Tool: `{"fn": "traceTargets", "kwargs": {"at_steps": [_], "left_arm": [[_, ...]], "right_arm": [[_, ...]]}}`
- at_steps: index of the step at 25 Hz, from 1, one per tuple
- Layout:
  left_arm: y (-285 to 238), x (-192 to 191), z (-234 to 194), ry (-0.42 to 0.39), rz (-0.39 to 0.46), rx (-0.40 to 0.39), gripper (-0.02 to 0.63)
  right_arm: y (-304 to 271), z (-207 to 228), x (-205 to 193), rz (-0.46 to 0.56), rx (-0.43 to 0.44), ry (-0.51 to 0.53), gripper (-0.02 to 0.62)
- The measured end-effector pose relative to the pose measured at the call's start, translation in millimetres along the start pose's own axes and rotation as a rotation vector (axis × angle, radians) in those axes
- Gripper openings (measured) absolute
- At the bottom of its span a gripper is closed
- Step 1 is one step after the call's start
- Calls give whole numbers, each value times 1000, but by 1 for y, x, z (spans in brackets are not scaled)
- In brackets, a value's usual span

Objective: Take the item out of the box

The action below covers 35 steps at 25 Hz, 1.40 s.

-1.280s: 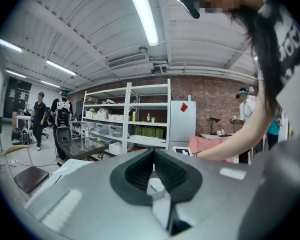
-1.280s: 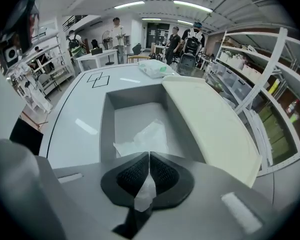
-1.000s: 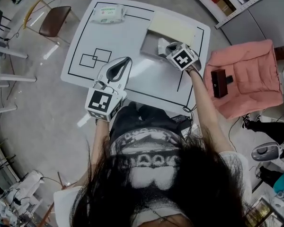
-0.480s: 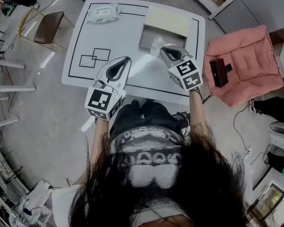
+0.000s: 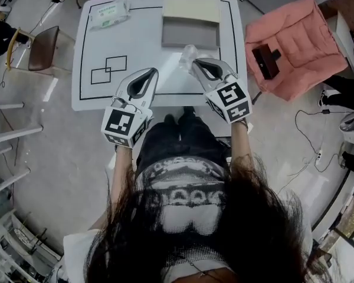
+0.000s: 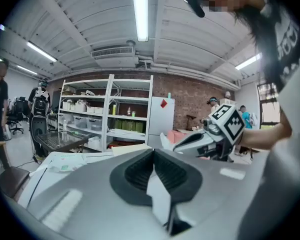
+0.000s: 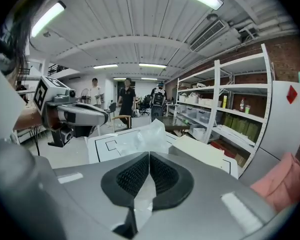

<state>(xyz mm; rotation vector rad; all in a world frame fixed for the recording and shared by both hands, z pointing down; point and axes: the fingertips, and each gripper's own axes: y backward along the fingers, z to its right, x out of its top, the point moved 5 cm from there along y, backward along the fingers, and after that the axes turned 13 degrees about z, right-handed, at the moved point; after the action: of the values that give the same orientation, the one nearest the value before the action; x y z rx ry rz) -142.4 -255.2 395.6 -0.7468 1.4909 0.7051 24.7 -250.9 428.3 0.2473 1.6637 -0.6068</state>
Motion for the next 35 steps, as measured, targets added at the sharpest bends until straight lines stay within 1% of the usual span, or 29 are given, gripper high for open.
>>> {"fn": "traceTargets", "kwargs": {"at_steps": [5,10,14,20,25,29,35], "left_arm": [[11,-1,12,9,6,-16,0],[17,1,27,7,10,-30,0],[20,4,48,6,16,-37,0],[24,9,93,-3,40,-6,0],[33,17,145,-21,52,1,0],[41,13,185,-38,47,-3,0],[50,9,223,-53,41,-2,0]], "right_arm": [[20,-12,-5,-11,-29,-9,12],[36,-20,-5,3,-38,-17,12],[57,-24,-4,15,-34,-11,12],[102,-26,-13,43,-19,-17,12],[148,-30,-21,76,-8,-29,12],[182,-35,-27,104,-5,-29,12],[217,-41,-35,123,-1,-19,12]]}}
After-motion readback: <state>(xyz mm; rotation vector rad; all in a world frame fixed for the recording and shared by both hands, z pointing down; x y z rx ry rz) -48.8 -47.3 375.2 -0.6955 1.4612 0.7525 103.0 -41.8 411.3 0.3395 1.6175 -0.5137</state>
